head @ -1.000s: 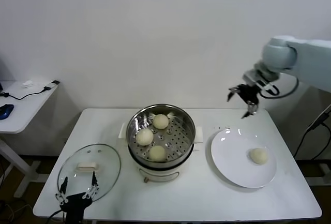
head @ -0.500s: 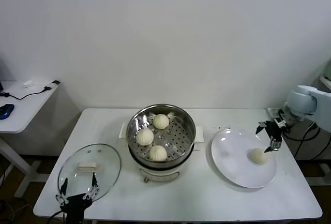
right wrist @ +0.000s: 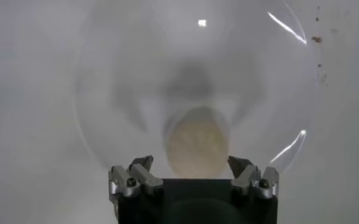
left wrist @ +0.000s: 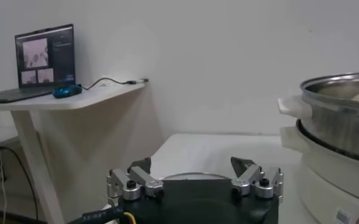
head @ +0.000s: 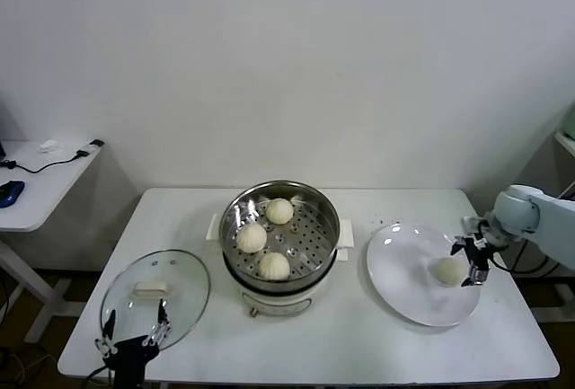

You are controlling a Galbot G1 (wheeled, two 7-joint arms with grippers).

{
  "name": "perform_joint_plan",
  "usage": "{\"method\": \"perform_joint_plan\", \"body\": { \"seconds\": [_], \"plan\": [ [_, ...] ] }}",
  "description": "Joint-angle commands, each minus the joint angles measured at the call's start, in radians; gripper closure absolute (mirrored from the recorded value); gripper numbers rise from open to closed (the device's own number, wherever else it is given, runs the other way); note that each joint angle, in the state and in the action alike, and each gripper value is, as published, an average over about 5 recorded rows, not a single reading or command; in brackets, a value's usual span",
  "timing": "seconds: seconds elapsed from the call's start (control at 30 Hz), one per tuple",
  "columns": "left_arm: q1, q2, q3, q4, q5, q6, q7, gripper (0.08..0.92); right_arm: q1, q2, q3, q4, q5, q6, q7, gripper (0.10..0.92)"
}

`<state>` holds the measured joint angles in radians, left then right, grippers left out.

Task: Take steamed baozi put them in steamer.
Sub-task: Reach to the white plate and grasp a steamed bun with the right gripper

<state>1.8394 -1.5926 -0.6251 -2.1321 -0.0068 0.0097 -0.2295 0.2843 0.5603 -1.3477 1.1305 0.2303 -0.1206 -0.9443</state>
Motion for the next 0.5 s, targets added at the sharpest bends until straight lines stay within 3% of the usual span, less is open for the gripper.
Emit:
{"method": "perform_joint_plan", "body": {
  "seconds": [0.03, 0.3, 0.5],
  "plan": [
    [0.003, 0.000, -0.001, 0.001, -0.001, -0.003, -0.005, 0.177, -0.116, 0.034, 0.116, -0.078, -0.030, -0.008, 0.018, 0.203],
    [0.005, -0.002, 0.001, 0.004, -0.001, -0.006, -0.006, 0.177, -0.117, 0.024, 0.107, -0.068, -0.048, -0.004, 0.002, 0.205],
    [0.004, -0.002, 0.005, 0.004, 0.000, -0.006, -0.006, 0.177, -0.137, 0.027, 0.150, -0.068, -0.047, -0.005, 0.025, 0.276]
  ]
}}
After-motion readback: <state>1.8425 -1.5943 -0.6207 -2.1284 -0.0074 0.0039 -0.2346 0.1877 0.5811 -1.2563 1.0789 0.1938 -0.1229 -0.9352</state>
